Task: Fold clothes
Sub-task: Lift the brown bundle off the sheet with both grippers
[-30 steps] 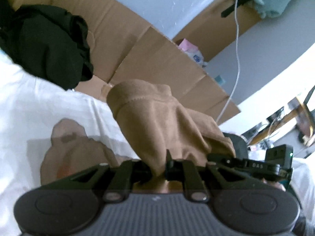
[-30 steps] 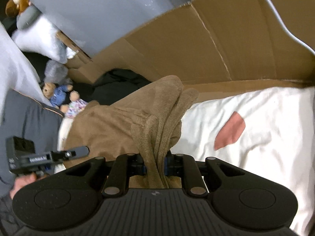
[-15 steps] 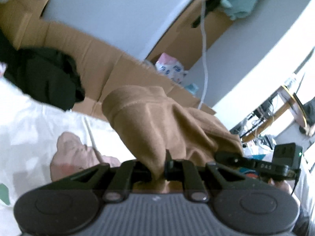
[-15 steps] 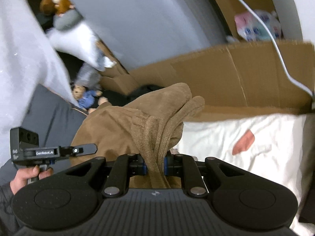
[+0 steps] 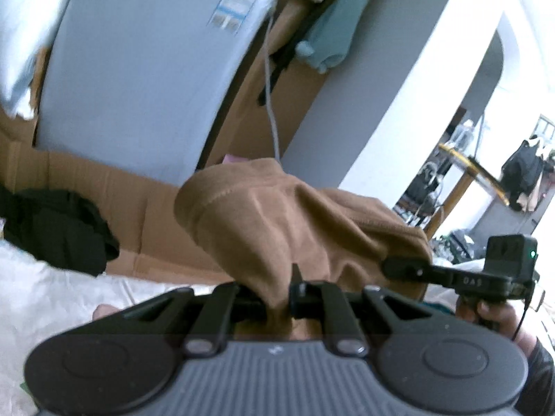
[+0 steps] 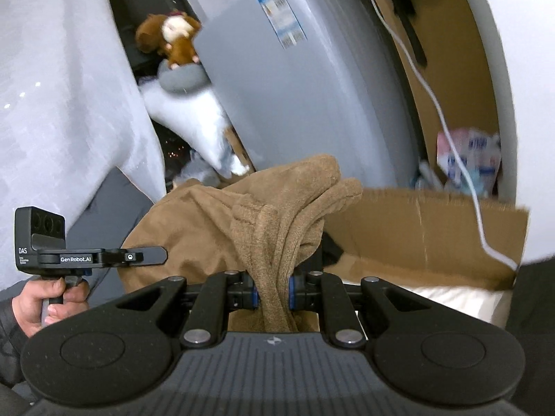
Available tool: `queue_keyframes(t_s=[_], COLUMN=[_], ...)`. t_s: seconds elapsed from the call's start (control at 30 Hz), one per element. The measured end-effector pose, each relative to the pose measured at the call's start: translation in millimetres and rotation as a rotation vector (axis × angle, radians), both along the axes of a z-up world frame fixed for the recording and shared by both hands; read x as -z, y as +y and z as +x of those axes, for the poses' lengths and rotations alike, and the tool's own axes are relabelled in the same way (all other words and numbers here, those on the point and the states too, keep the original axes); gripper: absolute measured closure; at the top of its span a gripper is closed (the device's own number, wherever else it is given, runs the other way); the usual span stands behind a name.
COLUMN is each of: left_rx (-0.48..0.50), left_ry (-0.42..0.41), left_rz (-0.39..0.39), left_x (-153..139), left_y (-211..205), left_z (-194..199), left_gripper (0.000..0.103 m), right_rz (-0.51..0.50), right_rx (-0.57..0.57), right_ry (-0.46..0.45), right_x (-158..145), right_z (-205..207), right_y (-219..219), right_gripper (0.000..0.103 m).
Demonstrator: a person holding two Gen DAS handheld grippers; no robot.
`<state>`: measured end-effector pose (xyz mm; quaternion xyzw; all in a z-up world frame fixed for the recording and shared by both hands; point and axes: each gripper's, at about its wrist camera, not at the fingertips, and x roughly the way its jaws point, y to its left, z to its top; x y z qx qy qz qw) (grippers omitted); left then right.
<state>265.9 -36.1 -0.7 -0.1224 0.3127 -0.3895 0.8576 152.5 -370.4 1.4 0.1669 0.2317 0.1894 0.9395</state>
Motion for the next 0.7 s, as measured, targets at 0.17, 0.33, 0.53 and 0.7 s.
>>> queue_keyframes(t_s=[0.17,0.33,0.53,0.7], left_rx=[-0.011,-0.01,-0.017,0.005], left_ry=[-0.012,-0.026,-0.043,-0.055], left_rz=[0.004,0.017,0.033,0.037], left_x=[-19,-28,-37,-43], left_y=[-13,-34,-53,-73], left_z=[-7,-17,-32,-42], left_gripper=[0.091,0.091,0.091,0.091], right_rz=[-0.016,-0.007,-0.009,-0.025], right_rx=[0.025,0.049,0.069,0.077], right_ry=[-0.043,-0.067,-0.06,-0.068], right_x=[-27,-38,-36,-38], right_z=[-20,-40,-56,-74], right_y=[-7,-15,-25,-31], right_gripper=[0.087,0.087,0.087,0.087])
